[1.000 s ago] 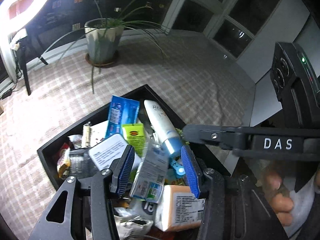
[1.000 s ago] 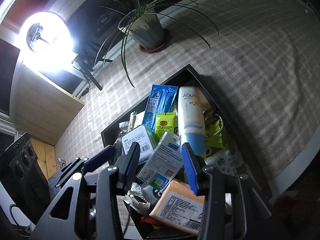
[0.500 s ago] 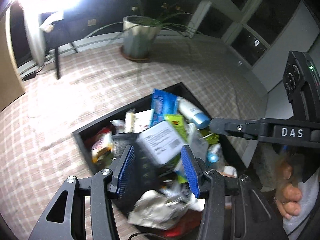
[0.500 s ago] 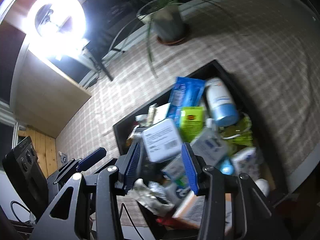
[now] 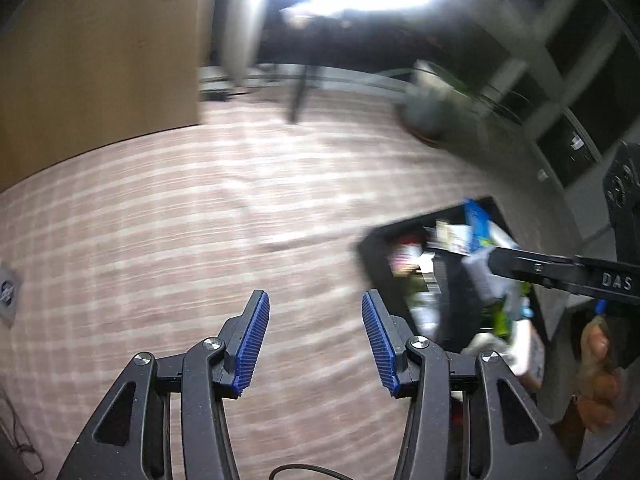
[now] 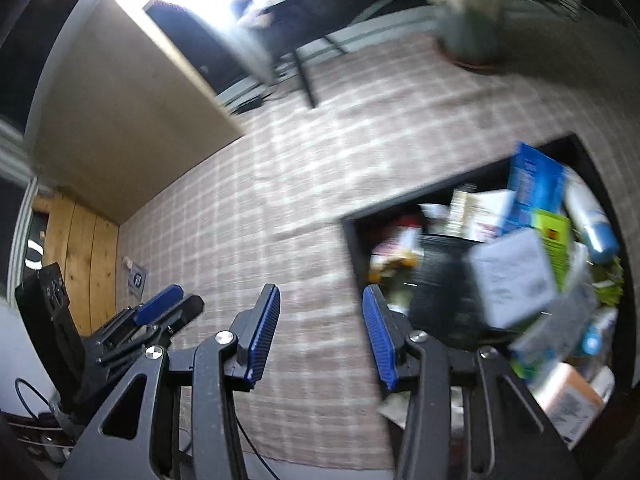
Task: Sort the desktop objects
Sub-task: 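Move both tools back to the grey sachet on the table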
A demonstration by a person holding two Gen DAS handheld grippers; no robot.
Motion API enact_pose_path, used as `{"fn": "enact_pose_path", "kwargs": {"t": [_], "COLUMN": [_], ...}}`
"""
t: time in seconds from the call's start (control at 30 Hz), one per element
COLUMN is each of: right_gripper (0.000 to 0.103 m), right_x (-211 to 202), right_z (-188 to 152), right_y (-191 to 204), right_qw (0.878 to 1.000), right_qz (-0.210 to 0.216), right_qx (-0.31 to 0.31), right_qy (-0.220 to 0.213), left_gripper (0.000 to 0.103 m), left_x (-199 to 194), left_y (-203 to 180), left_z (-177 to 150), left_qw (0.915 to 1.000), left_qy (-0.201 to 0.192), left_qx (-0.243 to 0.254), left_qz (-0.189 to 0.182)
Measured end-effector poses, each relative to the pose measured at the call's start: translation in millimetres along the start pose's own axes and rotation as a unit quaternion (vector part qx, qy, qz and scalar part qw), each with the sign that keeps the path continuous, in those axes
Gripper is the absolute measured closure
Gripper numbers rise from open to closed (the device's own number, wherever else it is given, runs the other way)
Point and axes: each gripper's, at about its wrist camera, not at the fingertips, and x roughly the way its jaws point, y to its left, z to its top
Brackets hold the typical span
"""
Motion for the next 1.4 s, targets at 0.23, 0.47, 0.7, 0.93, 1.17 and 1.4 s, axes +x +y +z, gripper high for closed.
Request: {"fn": "enact_pose_path", "kwargs": {"t": [0.23,0.47,0.7,0.93,1.17,1.4], "right_gripper": [0.06,0.06,0.06,0.06,0.06,0.06], "right_x": [45,94,153,221,288,332], "right_z": [5,6,7,13,11,12], "right_y": [104,210,302,370,407,430], "right_qw": [0.996,0.983,0.968,0.957,0.946,0.936], "right_qz": [-0.001,0.002,0.019,0.039,0.05,0.071], "right_qx": [-0.085,-0.182,-0.244,-0.269,-0.279,-0.282], "right_qy": [0.014,0.032,0.061,0.103,0.156,0.196], "left_gripper": [0.057,0.057,0.056,0.056,0.056,0.055], "left_x": [-24,-50,-62,-49,-26,-21], "left_y": [123,243,348,412,434,429], "left_z": [-5,-11,-21,-34,-57,-71], "left_qw": [0.9954,0.982,0.9628,0.9481,0.9357,0.9303], "left_qy": [-0.01,-0.014,-0.012,-0.003,0.009,-0.003], "left_qx": [-0.079,-0.154,-0.24,-0.294,-0.34,-0.358], "left_qz": [0.054,0.108,0.124,0.12,0.093,0.079]}}
